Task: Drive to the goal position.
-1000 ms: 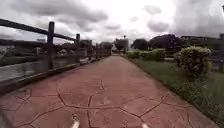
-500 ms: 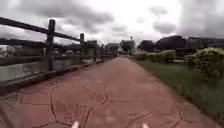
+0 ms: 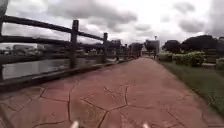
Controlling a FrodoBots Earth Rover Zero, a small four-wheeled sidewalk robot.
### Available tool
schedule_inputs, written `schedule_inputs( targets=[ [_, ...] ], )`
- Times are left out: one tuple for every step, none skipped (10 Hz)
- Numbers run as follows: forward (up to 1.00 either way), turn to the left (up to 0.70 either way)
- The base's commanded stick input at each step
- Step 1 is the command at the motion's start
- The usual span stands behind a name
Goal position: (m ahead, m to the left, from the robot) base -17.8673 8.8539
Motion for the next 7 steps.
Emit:
schedule_inputs(
  targets=[
    [0.00,0.70],
    [0.00,0.70],
    [0.00,0.70],
    [0.00,0.70],
    [0.00,0.70],
    [0.00,0.70],
    [0.00,0.70]
  ],
)
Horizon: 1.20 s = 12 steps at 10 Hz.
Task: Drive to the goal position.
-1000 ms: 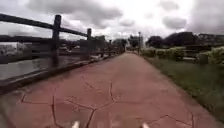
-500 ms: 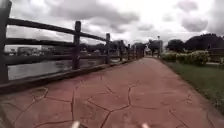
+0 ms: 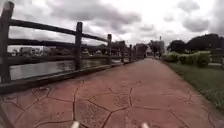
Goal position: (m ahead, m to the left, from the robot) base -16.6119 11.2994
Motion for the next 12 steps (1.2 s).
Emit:
schedule_inputs(
  targets=[
    [0.00,0.70],
    [0.00,0.70],
    [0.00,0.70],
    [0.00,0.70],
    [0.00,0.70],
    [0.00,0.70],
    [0.00,0.11],
    [0.00,0.00],
    [0.00,0.00],
    [0.00,0.00],
    [0.00,0.00],
    [0.00,0.00]
  ],
)
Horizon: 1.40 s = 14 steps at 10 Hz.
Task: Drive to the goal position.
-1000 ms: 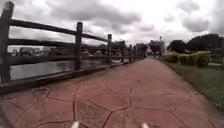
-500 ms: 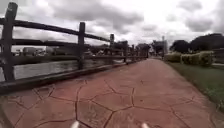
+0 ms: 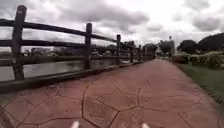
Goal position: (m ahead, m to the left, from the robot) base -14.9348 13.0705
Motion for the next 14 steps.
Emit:
schedule_inputs(
  targets=[
    [0.00,0.00],
    [0.00,0.00],
    [0.00,0.00],
    [0.00,0.00],
    [0.00,0.36],
    [0.00,0.70],
    [0.00,0.70],
    [0.00,0.70],
    [0.00,0.70],
    [0.00,0.70],
    [0.00,0.70],
    [0.00,0.70],
    [0.00,0.70],
    [0.00,0.70]
  ],
)
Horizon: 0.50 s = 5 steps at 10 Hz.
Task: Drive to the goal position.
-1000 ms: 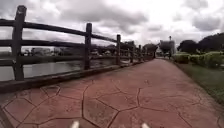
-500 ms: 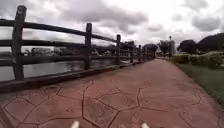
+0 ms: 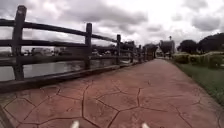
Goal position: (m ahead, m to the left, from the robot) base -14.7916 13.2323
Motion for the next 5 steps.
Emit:
schedule_inputs(
  targets=[
    [0.00,0.70],
    [0.00,0.70],
    [0.00,0.70],
    [0.00,0.70],
    [0.00,0.70]
  ],
)
